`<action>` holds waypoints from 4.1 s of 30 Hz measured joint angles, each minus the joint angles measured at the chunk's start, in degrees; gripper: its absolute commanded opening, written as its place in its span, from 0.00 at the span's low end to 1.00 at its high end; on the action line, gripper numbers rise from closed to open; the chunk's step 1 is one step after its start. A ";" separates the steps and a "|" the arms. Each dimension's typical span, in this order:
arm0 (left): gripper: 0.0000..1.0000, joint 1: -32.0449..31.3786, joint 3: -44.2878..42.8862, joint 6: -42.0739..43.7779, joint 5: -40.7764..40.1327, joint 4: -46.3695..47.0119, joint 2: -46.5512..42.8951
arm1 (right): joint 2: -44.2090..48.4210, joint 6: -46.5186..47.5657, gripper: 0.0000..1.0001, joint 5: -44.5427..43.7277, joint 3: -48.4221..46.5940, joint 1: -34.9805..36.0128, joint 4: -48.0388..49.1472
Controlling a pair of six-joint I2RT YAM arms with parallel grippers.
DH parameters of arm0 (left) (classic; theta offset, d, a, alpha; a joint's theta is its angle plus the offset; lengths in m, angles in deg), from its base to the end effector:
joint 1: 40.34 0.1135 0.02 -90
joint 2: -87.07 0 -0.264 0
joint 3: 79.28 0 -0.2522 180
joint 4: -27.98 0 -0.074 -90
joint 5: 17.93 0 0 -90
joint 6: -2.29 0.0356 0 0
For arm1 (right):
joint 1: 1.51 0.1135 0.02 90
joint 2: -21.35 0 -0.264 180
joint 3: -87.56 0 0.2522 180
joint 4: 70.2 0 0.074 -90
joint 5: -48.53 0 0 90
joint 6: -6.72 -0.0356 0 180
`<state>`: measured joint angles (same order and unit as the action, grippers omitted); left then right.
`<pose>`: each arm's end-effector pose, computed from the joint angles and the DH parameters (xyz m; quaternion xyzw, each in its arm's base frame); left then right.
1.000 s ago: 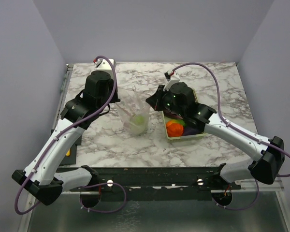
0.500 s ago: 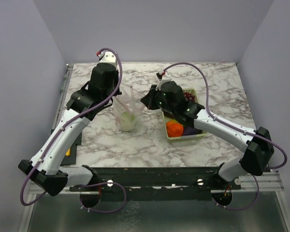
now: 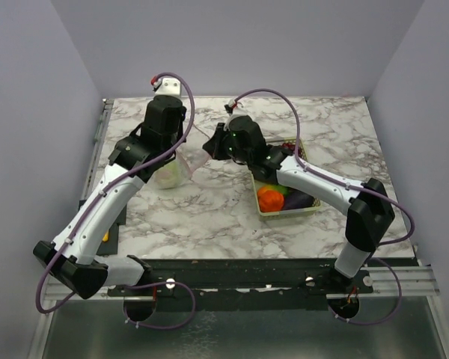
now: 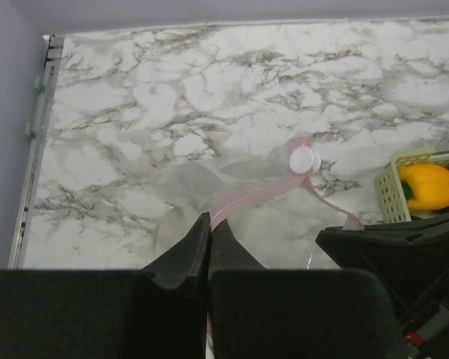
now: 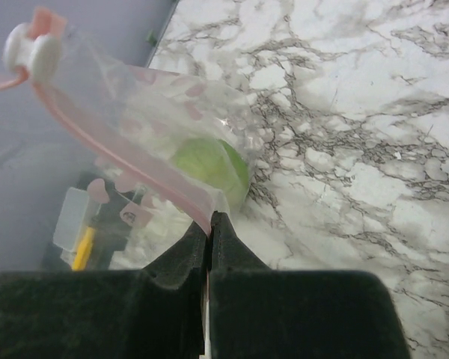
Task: Place the food in the zip-top bag and seal the zipper
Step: Adjust the zipper food storage bag at the center of the board, then pick up the fake vegetable from the bin.
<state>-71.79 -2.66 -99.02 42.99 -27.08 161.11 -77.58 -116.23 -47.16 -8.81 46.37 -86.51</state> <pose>0.2325 -0.1219 0.4453 0.0118 0.8304 0.0102 0.5570 0.2819 0.3065 0.3276 -0.0769 0.8093 0.3459 0.4685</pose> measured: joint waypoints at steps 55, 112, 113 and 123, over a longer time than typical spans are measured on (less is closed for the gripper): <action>0.00 0.00 21.94 -2.84 22.16 12.92 -0.37 | 31.17 5.09 0.75 -8.98 20.41 -0.35 -19.34; 0.00 0.00 22.58 -2.82 22.12 12.94 -0.66 | 23.96 4.00 0.77 -11.15 32.37 -3.65 -28.59; 0.00 0.00 22.58 -2.84 22.12 12.94 -0.66 | 23.96 4.02 0.74 -11.15 32.37 -3.65 -28.52; 0.00 0.00 22.58 -2.84 22.12 12.94 -0.66 | 27.21 4.09 0.58 -12.04 32.41 -3.74 -28.94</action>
<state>-71.79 19.91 -101.86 65.11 -14.14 160.45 -50.37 -112.14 -59.21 23.60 42.63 -115.45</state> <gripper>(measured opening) 0.005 0.795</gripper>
